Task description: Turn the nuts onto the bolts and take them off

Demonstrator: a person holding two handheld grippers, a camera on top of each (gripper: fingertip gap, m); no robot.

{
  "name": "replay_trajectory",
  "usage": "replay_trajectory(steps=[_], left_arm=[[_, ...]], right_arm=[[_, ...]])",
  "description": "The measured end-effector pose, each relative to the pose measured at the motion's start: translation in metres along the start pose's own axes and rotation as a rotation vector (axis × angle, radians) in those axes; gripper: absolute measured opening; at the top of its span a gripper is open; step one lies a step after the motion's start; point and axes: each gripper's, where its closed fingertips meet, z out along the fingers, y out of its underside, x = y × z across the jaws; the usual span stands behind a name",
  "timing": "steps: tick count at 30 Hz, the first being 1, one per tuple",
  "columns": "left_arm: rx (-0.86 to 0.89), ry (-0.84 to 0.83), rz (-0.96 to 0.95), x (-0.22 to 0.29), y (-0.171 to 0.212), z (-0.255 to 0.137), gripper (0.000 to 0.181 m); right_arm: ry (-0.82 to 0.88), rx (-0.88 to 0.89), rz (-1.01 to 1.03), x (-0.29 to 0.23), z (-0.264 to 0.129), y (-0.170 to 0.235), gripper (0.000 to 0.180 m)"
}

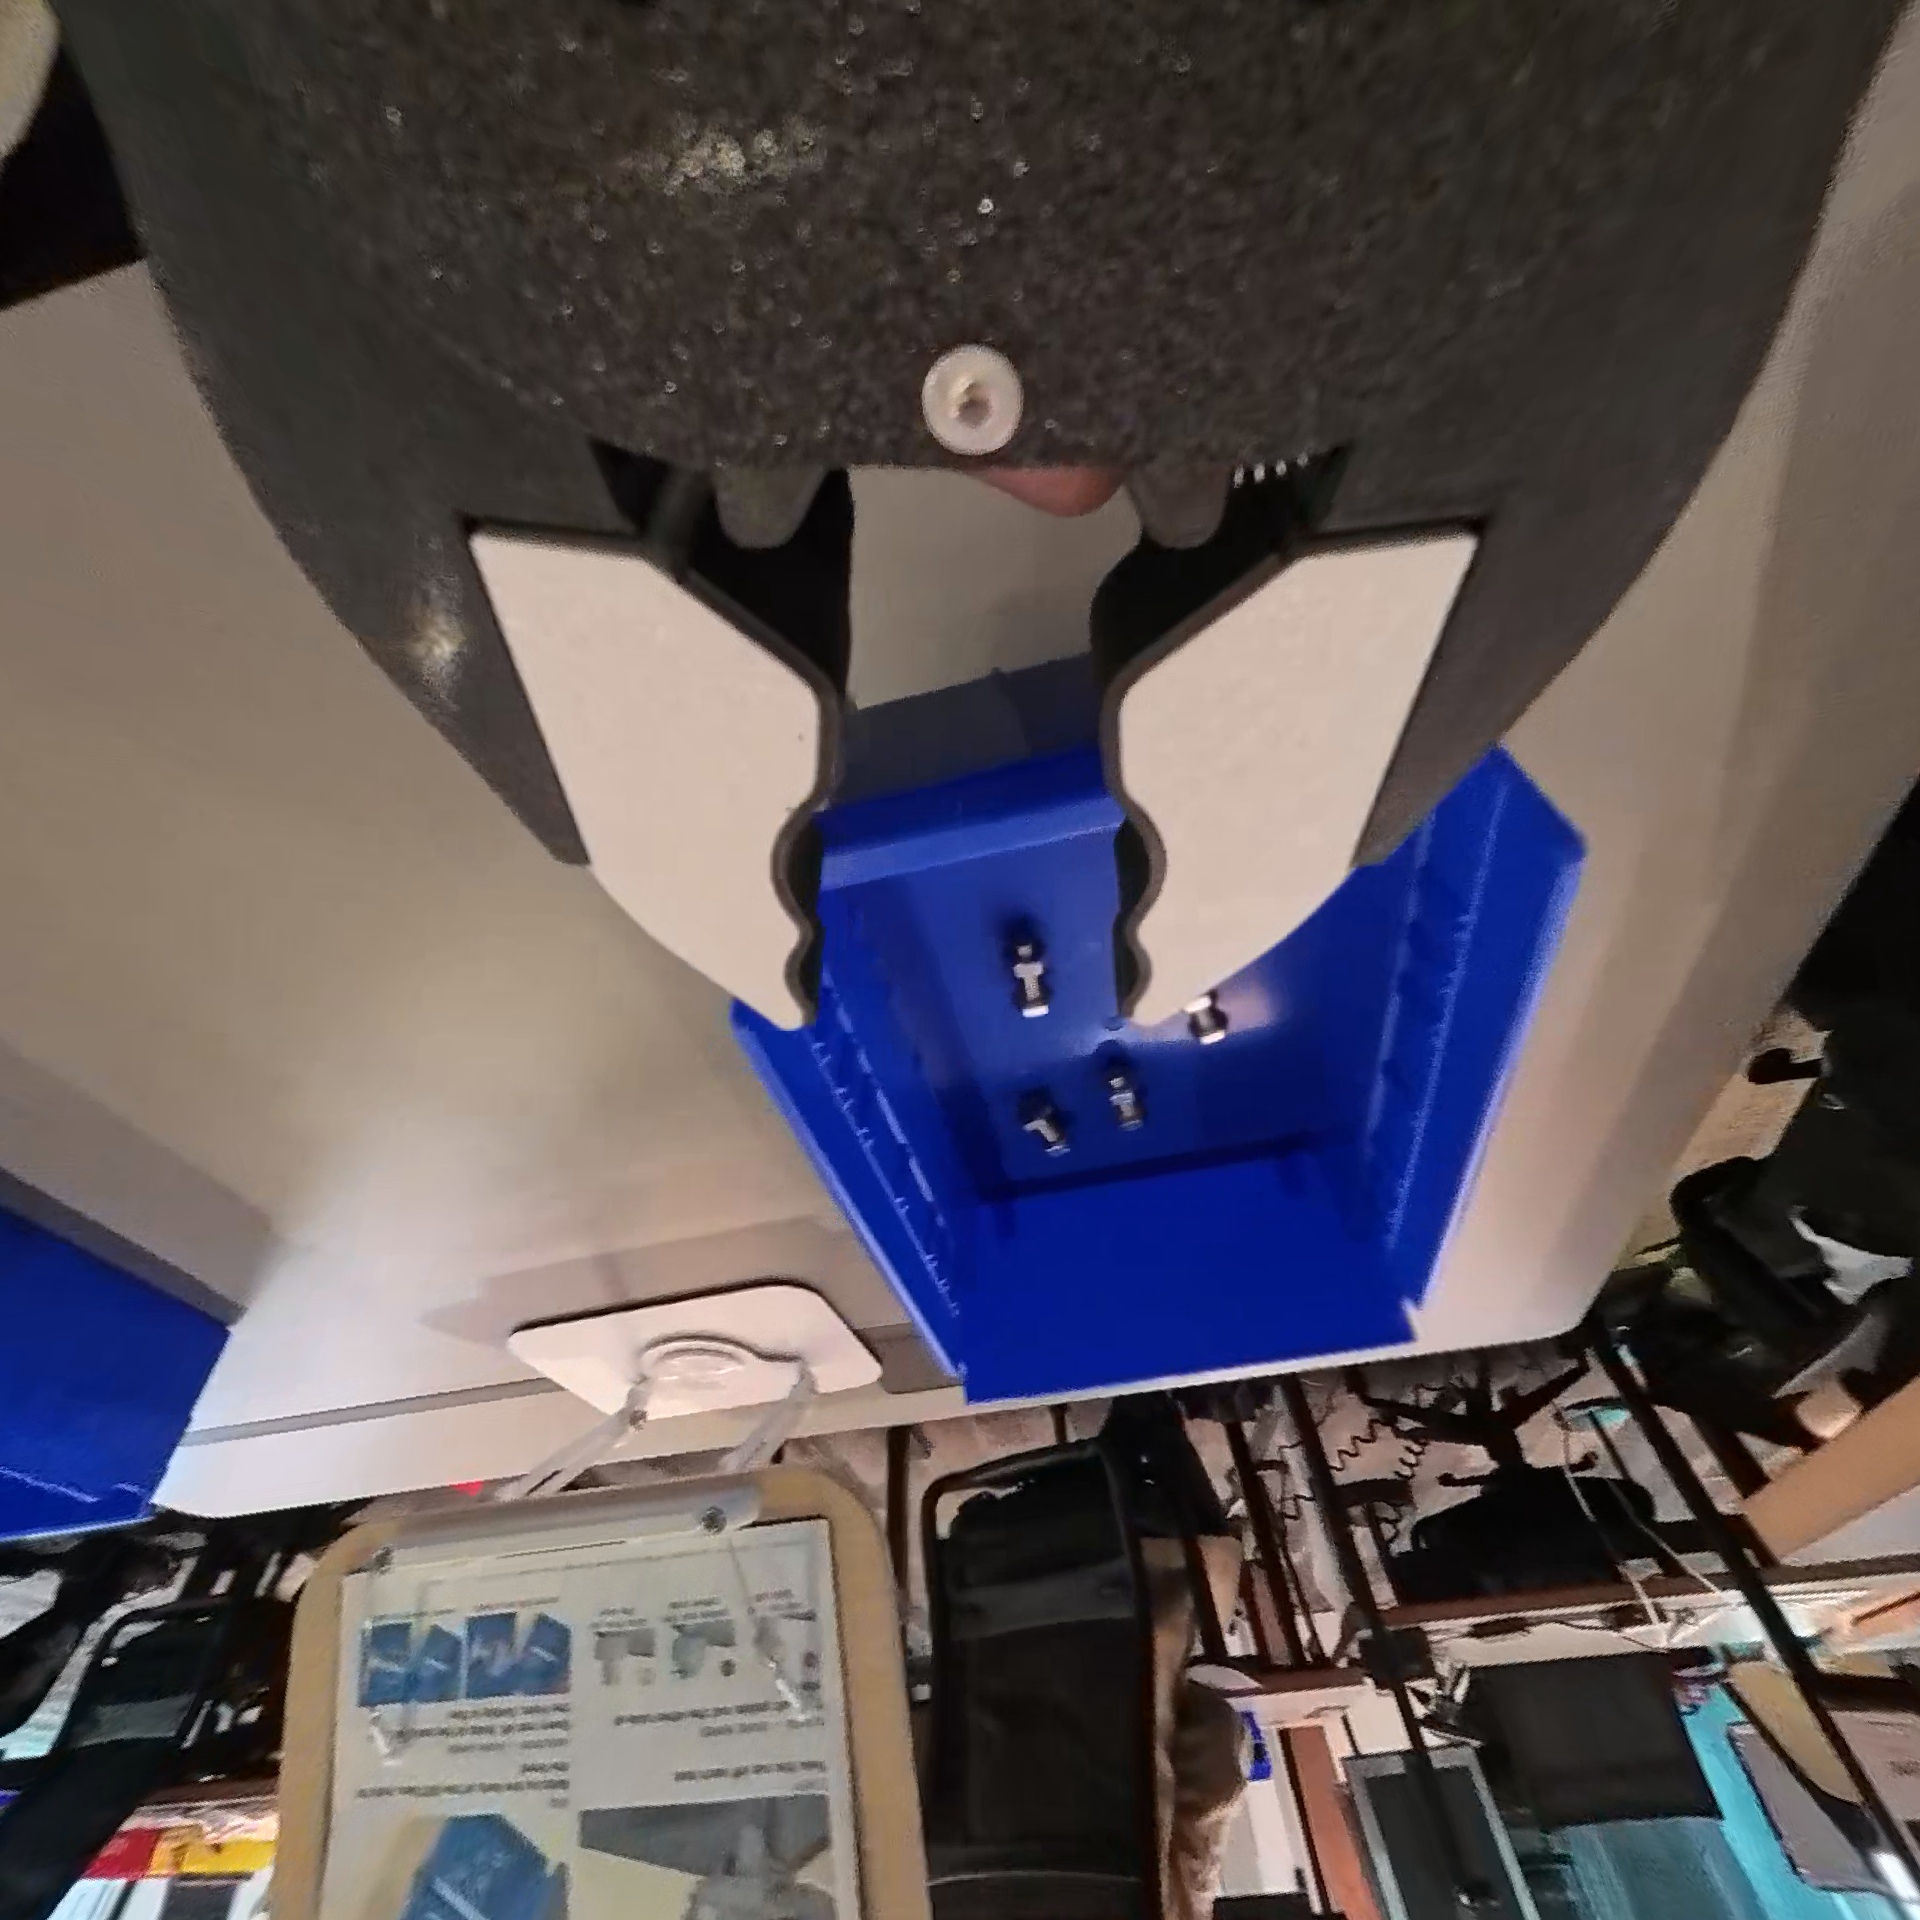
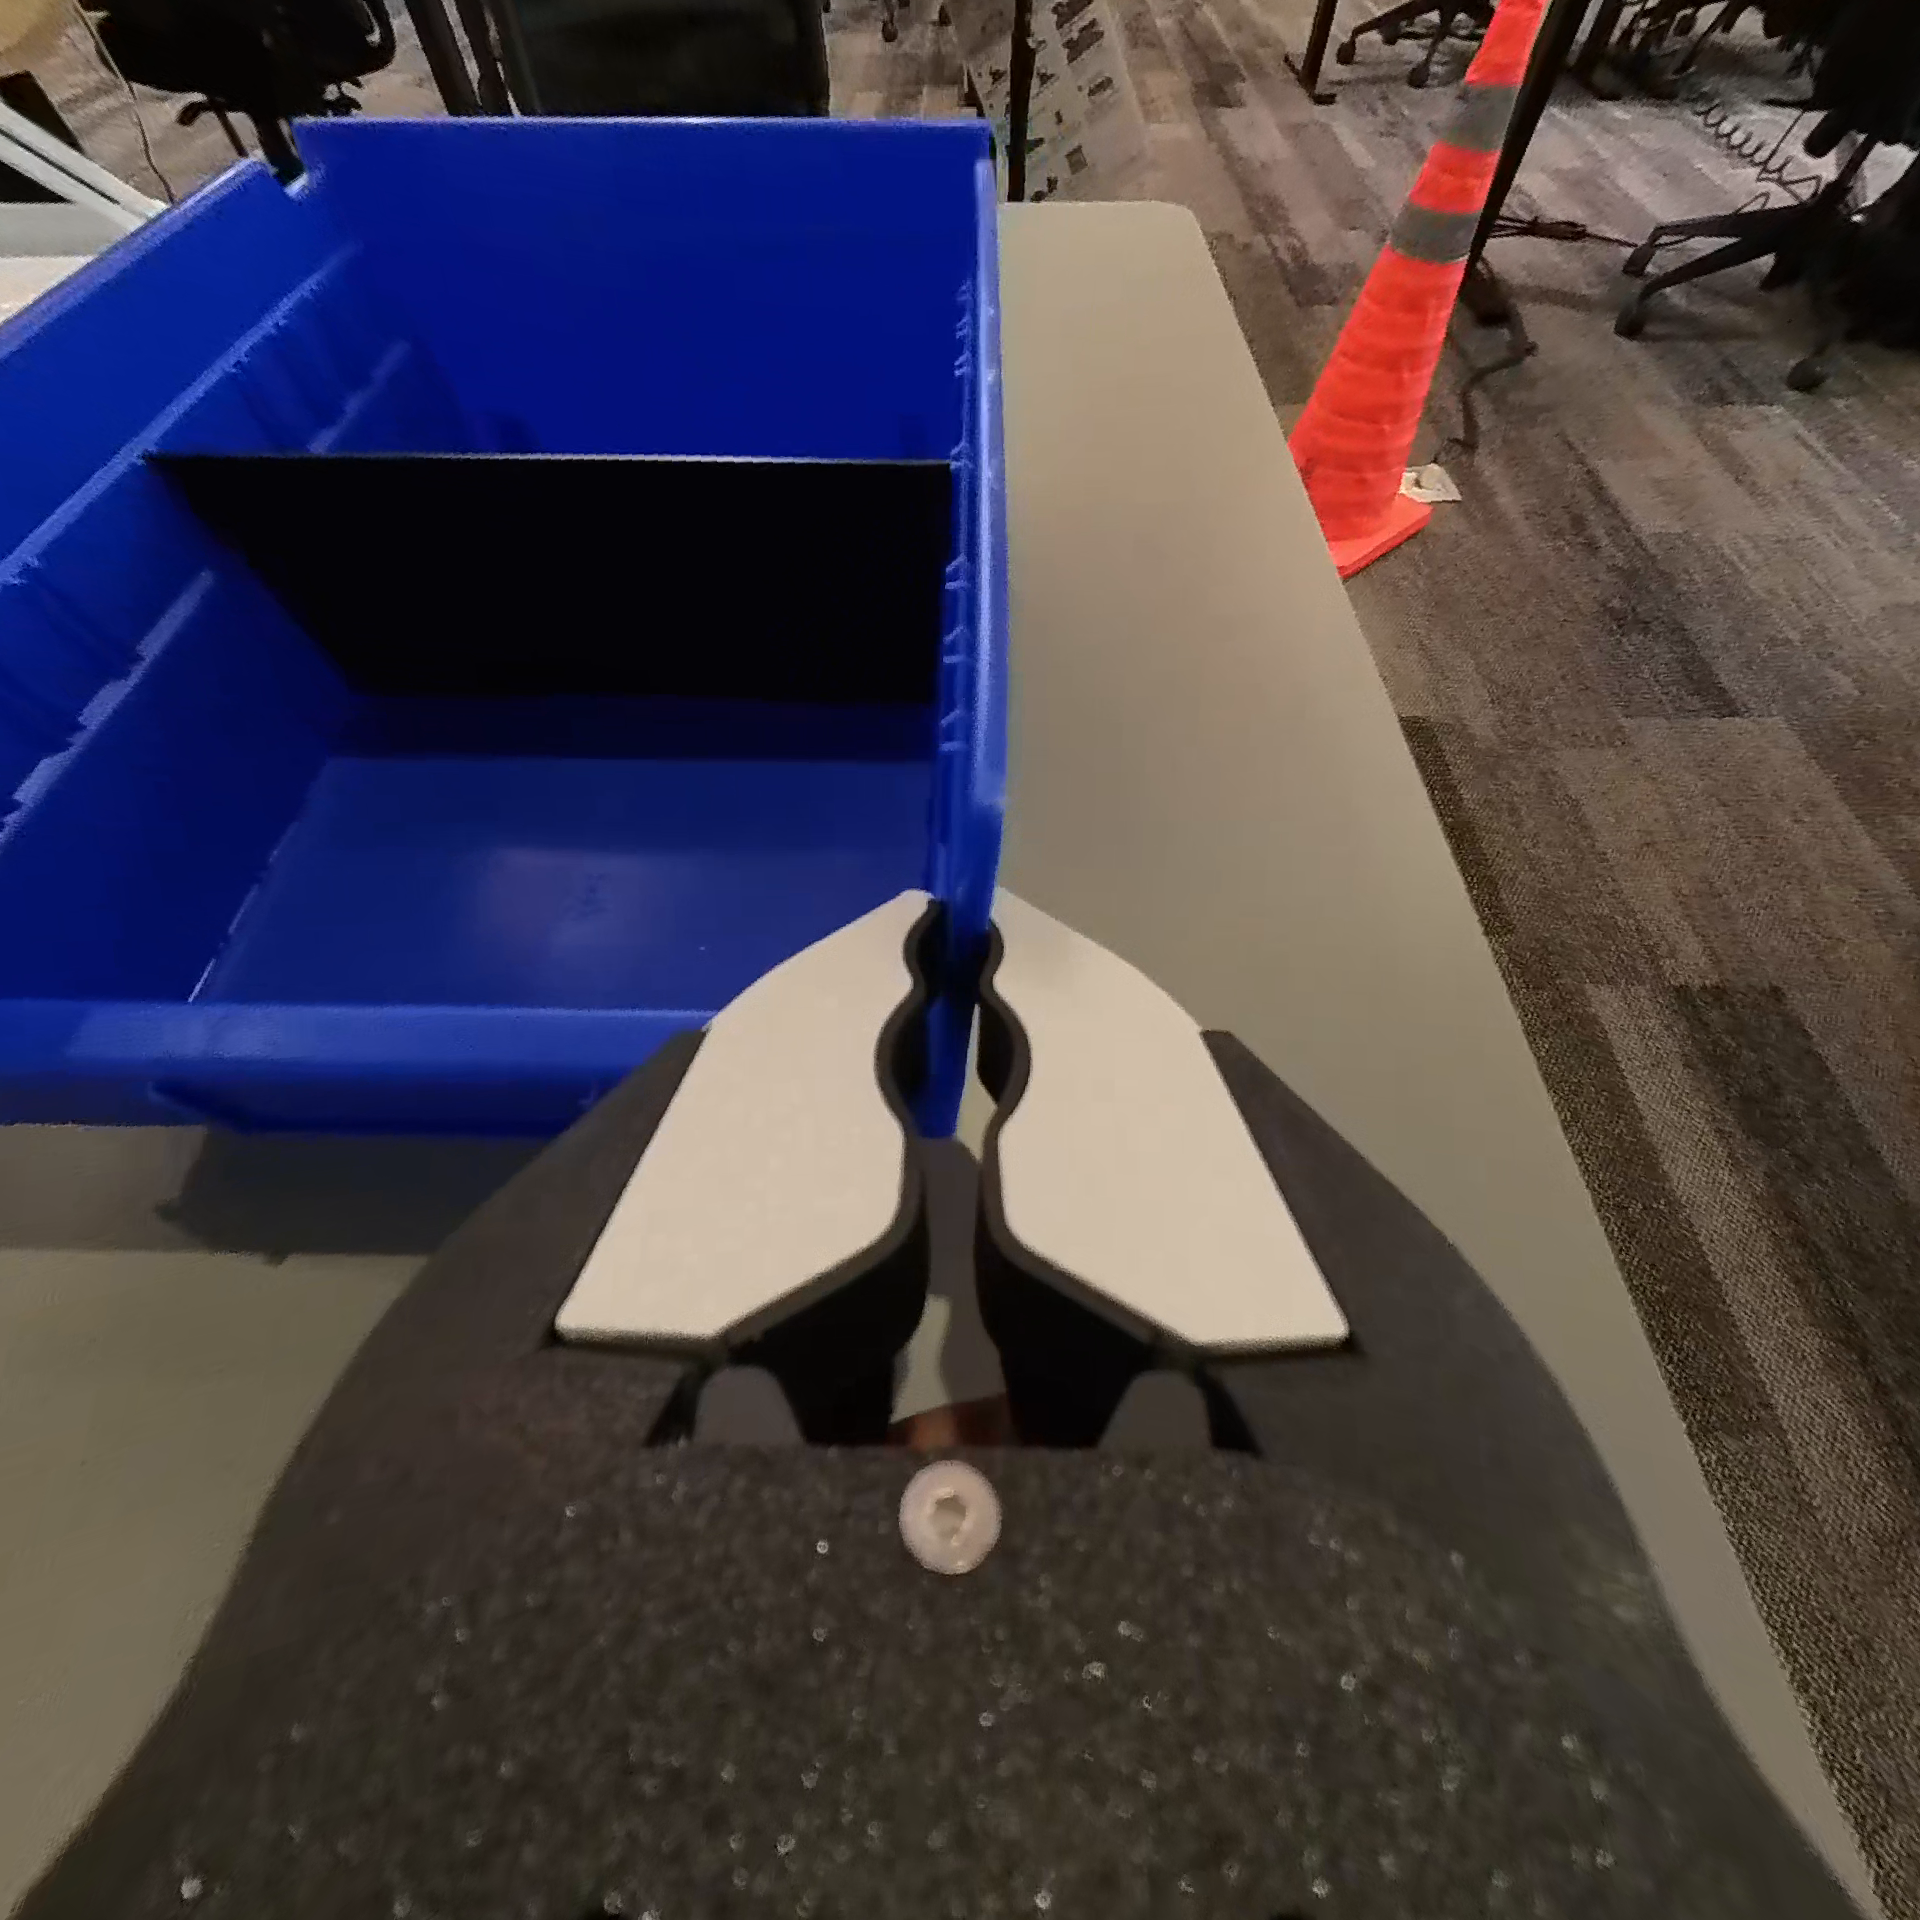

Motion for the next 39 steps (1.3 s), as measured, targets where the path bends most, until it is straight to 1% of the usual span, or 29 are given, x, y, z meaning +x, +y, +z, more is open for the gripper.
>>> replay_trajectory(steps=[2,3,4,5,6,7,8,9,10,11,12,13,15,18,20,22,24,26,29,32,35,39], left_arm=[[0.007,0.033,-0.008,0.011,-0.004,0.003,0.058],[0.018,0.051,-0.018,0.017,-0.007,0.003,0.059],[0.036,0.073,-0.025,0.025,-0.011,0.003,0.059],[0.062,0.098,-0.030,0.033,-0.015,0.001,0.059],[0.098,0.120,-0.036,0.042,-0.020,-0.001,0.055],[0.133,0.139,-0.039,0.052,-0.026,-0.003,0.051],[0.152,0.161,-0.034,0.064,-0.031,-0.002,0.050],[0.156,0.183,-0.021,0.077,-0.036,0.001,0.052],[0.154,0.205,-0.002,0.091,-0.042,0.007,0.053],[0.146,0.219,0.020,0.105,-0.048,0.016,0.053],[0.141,0.225,0.040,0.118,-0.054,0.026,0.053],[0.135,0.230,0.053,0.130,-0.059,0.038,0.053],[0.110,0.221,0.059,0.151,-0.066,0.065,0.052],[0.095,0.103,0.077,0.160,-0.066,0.112,0.049],[0.073,0.025,0.075,0.159,-0.057,0.139,0.049],[0.043,0.010,0.043,0.160,-0.043,0.151,0.048],[0.057,0.027,0.009,0.164,-0.033,0.149,0.052],[0.089,0.016,0.013,0.162,-0.023,0.144,0.049],[0.076,0.027,0.028,0.166,-0.008,0.144,0.053],[0.082,0.057,0.031,0.177,-0.008,0.143,0.053],[0.060,0.080,0.046,0.188,-0.007,0.144,0.054],[0.021,0.118,0.035,0.197,0.000,0.148,0.054]], right_arm=[[0.015,0.002,-0.003,0.000,-0.001,0.001,0.004],[0.040,-0.002,-0.018,0.001,-0.003,0.002,0.014],[0.073,-0.004,-0.036,0.003,-0.008,0.002,0.030],[0.130,-0.008,-0.058,0.007,-0.016,0.001,0.042],[0.207,0.003,-0.098,0.010,-0.030,-0.006,0.047],[0.286,0.051,-0.154,0.006,-0.048,-0.022,0.049],[0.323,0.134,-0.209,-0.010,-0.068,-0.045,0.047],[0.292,0.224,-0.240,-0.040,-0.083,-0.068,0.042],[0.190,0.291,-0.244,-0.083,-0.092,-0.085,0.038],[0.043,0.319,-0.233,-0.132,-0.094,-0.096,0.035],[-0.107,0.306,-0.226,-0.181,-0.091,-0.100,0.036],[-0.216,0.273,-0.235,-0.222,-0.084,-0.100,0.039],[-0.295,0.232,-0.263,-0.274,-0.062,-0.102,0.041],[-0.355,0.213,-0.181,-0.315,-0.023,-0.110,0.041],[-0.307,0.210,-0.162,-0.321,0.003,-0.109,0.043],[-0.315,0.178,-0.139,-0.330,0.019,-0.097,0.044],[-0.320,0.213,-0.131,-0.332,0.022,-0.088,0.044],[-0.294,0.255,-0.174,-0.327,0.024,-0.081,0.043],[-0.301,0.276,-0.167,-0.325,0.023,-0.071,0.041],[-0.298,0.267,-0.184,-0.326,0.025,-0.067,0.042],[-0.322,0.286,-0.155,-0.327,0.025,-0.066,0.040],[-0.321,0.249,-0.184,-0.330,0.035,-0.055,0.041]])
